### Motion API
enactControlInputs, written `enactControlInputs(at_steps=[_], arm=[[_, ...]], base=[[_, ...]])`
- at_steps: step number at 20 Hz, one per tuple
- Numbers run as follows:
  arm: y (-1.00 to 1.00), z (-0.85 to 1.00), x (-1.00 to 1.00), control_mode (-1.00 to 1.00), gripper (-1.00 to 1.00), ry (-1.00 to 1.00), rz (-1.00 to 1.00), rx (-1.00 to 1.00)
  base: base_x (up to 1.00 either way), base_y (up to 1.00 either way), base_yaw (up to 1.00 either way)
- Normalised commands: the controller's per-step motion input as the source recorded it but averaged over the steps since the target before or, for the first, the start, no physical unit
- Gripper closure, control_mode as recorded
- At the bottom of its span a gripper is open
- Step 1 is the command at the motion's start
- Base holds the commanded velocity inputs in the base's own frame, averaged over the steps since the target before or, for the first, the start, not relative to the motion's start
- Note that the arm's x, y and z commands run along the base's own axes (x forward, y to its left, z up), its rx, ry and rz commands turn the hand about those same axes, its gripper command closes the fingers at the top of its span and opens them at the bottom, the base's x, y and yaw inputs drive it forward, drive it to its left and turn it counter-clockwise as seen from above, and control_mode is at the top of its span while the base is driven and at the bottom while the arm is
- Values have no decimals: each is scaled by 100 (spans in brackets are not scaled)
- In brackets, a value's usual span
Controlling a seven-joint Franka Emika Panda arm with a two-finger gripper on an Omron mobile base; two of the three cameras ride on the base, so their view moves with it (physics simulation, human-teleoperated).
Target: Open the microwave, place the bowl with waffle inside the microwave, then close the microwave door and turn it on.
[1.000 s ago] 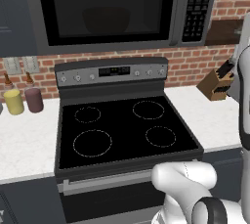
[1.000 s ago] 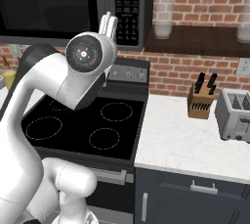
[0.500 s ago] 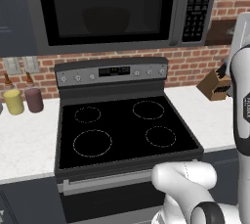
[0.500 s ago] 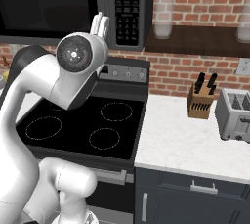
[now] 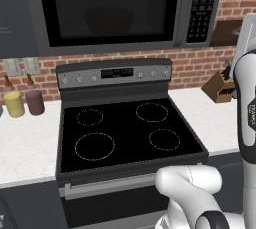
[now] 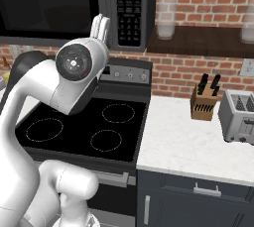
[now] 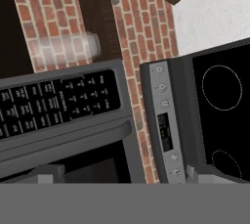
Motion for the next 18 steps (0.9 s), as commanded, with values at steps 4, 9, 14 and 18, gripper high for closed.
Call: enactControlInputs(at_steps=[4,9,14,18], arm=[[0,0,0,-100,-100,0,0,0],[0,0,0,-100,-100,0,0,0],[0,0,0,-100,-100,0,0,0],[0,0,0,-100,-100,0,0,0]], base=[[0,0,0],[0,0,0],[0,0,0],[0,0,0]])
